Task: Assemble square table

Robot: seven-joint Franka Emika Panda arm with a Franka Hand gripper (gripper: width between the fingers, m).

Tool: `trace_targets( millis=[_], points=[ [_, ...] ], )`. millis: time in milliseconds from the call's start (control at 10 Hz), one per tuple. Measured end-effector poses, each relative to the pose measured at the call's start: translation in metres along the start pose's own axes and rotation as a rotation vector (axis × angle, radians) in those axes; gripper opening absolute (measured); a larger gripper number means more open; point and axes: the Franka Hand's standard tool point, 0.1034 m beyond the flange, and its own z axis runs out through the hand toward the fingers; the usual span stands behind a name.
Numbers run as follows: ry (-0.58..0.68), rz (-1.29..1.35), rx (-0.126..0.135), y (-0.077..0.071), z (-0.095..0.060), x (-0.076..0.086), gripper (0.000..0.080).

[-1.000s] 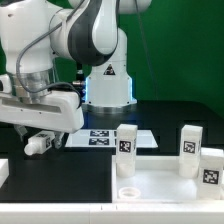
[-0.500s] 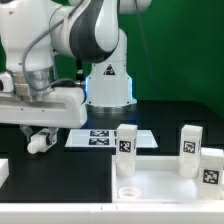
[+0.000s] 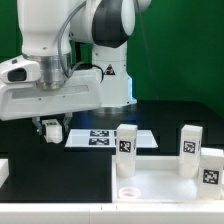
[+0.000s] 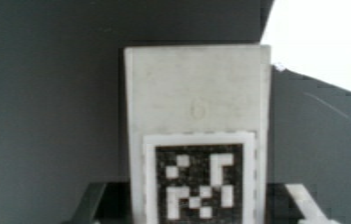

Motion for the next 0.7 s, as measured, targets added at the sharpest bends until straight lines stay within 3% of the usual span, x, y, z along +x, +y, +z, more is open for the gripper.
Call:
trace_targets(
  millis=[200,400,700],
  points=[
    [0.019,-0.287,-0.02,-0.003,0.0,0.002,0.0284],
    [0.025,-0.557,-0.015,-0.017,0.003,0.012,0.0284],
    [0.011,-0.739,-0.031,-0.015,0.002,0.012,0.0284]
  ],
)
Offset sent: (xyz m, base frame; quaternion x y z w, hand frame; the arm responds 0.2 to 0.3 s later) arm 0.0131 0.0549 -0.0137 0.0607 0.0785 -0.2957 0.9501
